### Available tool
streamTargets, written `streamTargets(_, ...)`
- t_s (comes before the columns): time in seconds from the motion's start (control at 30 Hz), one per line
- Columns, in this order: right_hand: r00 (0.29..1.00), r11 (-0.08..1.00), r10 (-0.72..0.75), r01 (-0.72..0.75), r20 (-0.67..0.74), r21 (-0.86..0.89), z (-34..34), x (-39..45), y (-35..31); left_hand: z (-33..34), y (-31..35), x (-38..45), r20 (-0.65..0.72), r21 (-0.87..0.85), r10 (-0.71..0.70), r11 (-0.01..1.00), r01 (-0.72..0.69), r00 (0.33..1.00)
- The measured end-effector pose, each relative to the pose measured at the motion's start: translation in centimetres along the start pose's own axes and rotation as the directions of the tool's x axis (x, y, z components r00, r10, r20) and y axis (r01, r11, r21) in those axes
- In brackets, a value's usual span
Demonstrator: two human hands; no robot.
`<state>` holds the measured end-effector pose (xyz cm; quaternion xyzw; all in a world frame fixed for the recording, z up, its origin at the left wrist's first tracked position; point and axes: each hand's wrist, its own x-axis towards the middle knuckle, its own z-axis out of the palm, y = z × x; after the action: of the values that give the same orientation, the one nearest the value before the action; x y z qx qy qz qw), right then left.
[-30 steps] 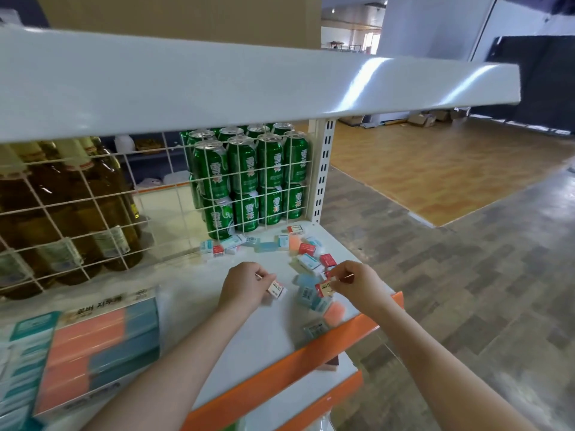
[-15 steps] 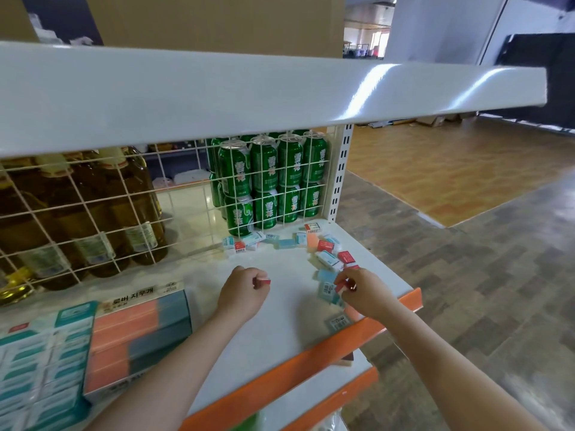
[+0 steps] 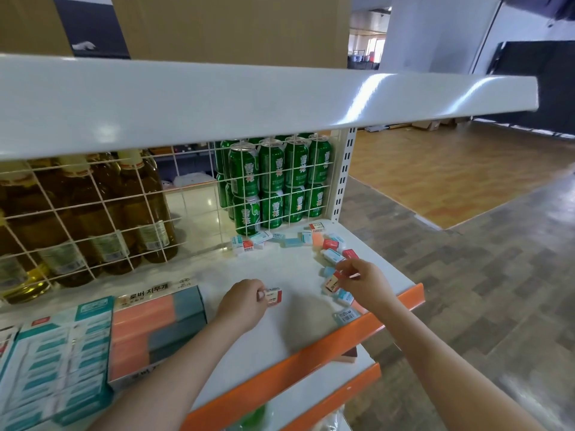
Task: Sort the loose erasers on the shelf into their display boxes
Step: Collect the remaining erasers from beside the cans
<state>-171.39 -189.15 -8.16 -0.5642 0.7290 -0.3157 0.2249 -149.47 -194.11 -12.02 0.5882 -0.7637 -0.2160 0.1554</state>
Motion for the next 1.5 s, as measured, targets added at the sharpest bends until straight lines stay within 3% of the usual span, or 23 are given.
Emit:
streamTargets(0.13,0.999,0.994,0.037,-0.038,0.004,0.107,1.0,-0.2,-0.6,-0.7,-0.1,-0.7,-0.009,-0.365,-0.036,0.93,0.03,0.999)
streamTargets(0.23,0.996,0.965,0.057,-0.073,0.07,0.25,1.8,-0.6,-1.5,-1.4,-0.8,-1.2,-0.03,-0.441,-0.061,0.896,0.041,0.998)
streamTargets(0.4,0.987,0.977,-0.014,-0.02,0.158,0.212,3.9,-1.4,-2.9,-2.8,-2.4,-2.4,-0.055,-0.508,-0.106,0.859,0.064,0.993)
streamTargets(1.03,0.951,0.974,-0.201,0.168,0.235,0.151,12.1,-4.0,-12.0,-9.8,-10.6,-9.7,-0.263,-0.289,-0.185,0.951,0.106,0.947)
streamTargets(1.23,0.933,0.968,-0.236,0.201,0.272,0.151,16.8,-5.2,-16.8,-12.9,-14.9,-12.7,-0.365,-0.311,-0.297,0.932,0.186,0.882)
streamTargets(1.5,0.844,0.935,-0.354,0.309,0.403,0.174,22.8,-7.9,-22.4,-16.3,-20.6,-17.0,-0.418,-0.324,-0.432,0.893,0.314,0.799)
